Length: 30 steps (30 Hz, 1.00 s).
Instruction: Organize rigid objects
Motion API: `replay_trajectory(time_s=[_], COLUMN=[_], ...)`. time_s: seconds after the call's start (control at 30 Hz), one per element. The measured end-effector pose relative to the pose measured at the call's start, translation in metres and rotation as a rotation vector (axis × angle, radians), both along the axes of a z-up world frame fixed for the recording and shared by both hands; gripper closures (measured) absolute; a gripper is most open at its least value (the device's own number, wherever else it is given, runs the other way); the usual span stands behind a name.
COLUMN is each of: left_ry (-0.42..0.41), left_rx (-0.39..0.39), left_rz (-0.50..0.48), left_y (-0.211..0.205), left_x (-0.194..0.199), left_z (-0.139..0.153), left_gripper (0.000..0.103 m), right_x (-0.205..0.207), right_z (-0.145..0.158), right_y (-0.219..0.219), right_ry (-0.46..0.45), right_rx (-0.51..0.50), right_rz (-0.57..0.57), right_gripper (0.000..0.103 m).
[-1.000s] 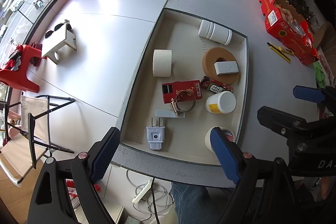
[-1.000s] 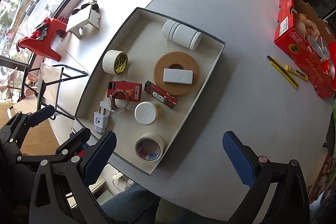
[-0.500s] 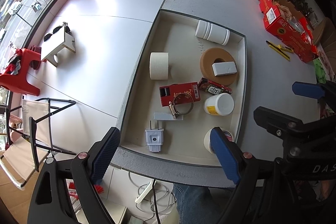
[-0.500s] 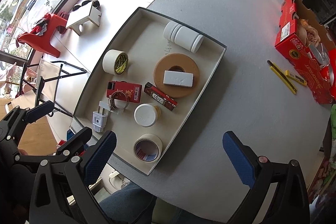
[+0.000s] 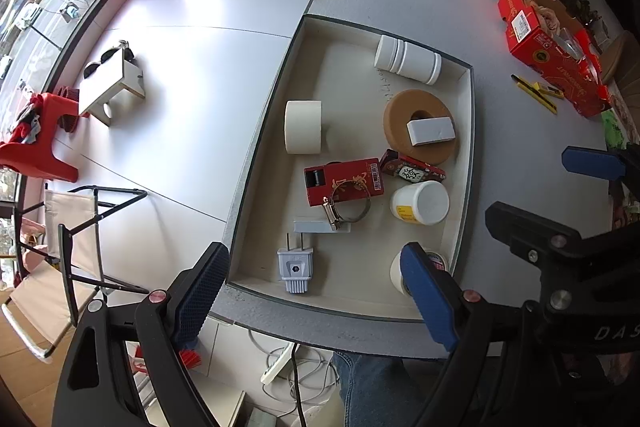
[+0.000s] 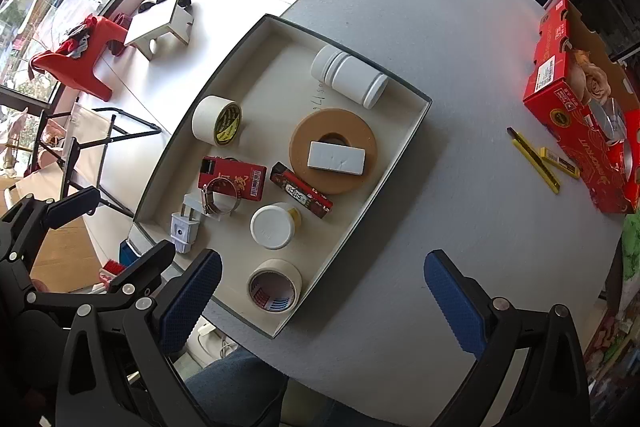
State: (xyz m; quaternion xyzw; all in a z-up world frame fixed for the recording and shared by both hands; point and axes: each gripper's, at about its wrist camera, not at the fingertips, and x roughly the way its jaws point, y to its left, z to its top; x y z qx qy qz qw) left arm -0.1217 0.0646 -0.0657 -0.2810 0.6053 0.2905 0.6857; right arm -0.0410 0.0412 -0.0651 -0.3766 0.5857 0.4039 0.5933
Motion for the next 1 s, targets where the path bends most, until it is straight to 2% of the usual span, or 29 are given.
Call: replay_trajectory(time_s=[0.47, 1.0], left_ry=[0.01, 0.02], left_rx=[-0.004, -0.025], left_rz=[-0.007, 0.02], left_y=[-0.001, 0.003], left_x=[0.002, -0.002], left_z=[-0.002, -0.007], left_gripper=[0.013, 0.013], right_x=[-0.003, -0.005], right_z=[-0.005, -0.009], right_y=[0.012, 0.012], right_ry=[-0.055, -0.057], right_rx=[-0.035, -0.045], right_rz=[0.05, 0.058], right_gripper=[0.001, 0.001])
